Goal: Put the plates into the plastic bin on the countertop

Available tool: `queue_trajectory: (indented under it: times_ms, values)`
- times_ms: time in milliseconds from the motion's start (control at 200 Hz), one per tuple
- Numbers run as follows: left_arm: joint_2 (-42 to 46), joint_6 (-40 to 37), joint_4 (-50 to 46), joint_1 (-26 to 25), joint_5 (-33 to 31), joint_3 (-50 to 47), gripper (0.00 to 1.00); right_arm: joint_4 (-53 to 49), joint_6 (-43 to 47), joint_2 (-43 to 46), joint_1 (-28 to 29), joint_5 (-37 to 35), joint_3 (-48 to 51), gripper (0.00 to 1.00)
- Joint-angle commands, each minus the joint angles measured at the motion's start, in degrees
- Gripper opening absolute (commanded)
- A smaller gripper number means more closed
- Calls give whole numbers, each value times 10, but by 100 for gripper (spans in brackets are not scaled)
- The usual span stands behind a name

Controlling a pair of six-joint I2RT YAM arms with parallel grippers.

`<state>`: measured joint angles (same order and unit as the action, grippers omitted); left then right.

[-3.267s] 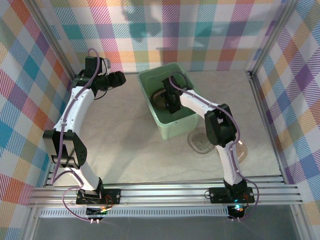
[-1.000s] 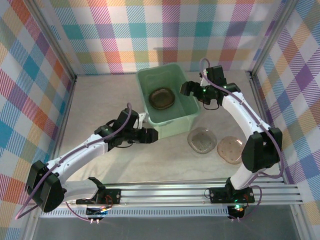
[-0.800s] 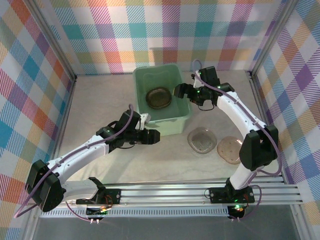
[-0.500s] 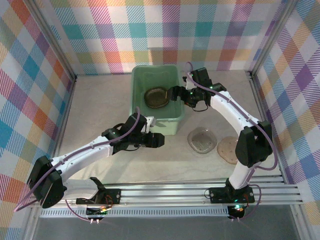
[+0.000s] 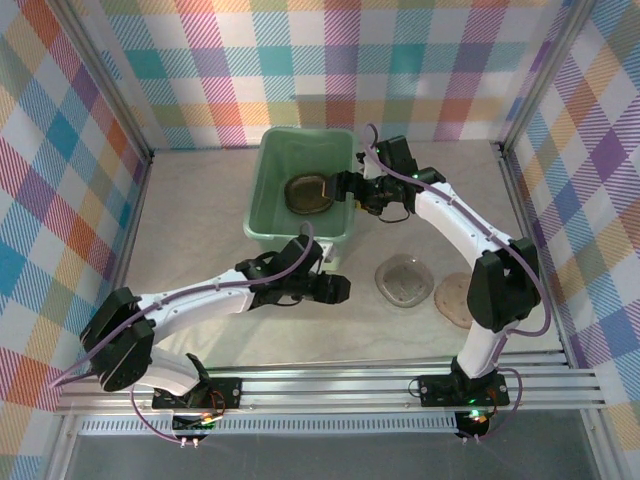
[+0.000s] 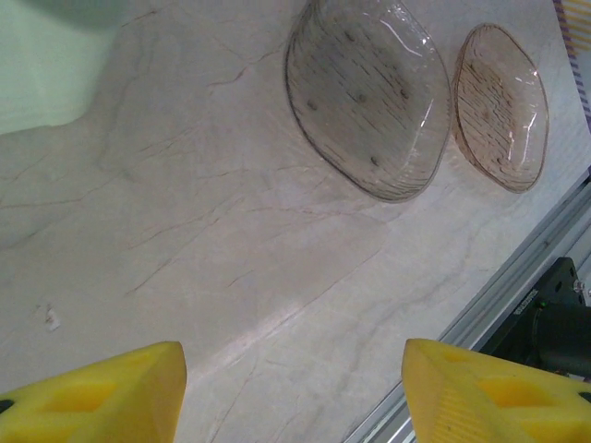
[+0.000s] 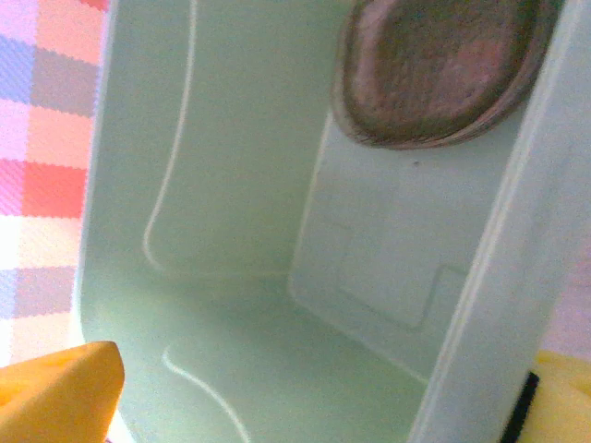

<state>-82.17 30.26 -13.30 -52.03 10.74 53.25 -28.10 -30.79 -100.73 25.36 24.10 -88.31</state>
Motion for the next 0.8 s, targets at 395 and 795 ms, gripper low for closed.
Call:
queue_trajectory:
  times_ms: [395,795]
  values:
    - [-186,26,-21,-61,-6,166,62,-49,51,283,-19,-241,98,99]
    - [-299,91,-102,-62,-16,266,63,-69,38,389,-43,-252,193,99]
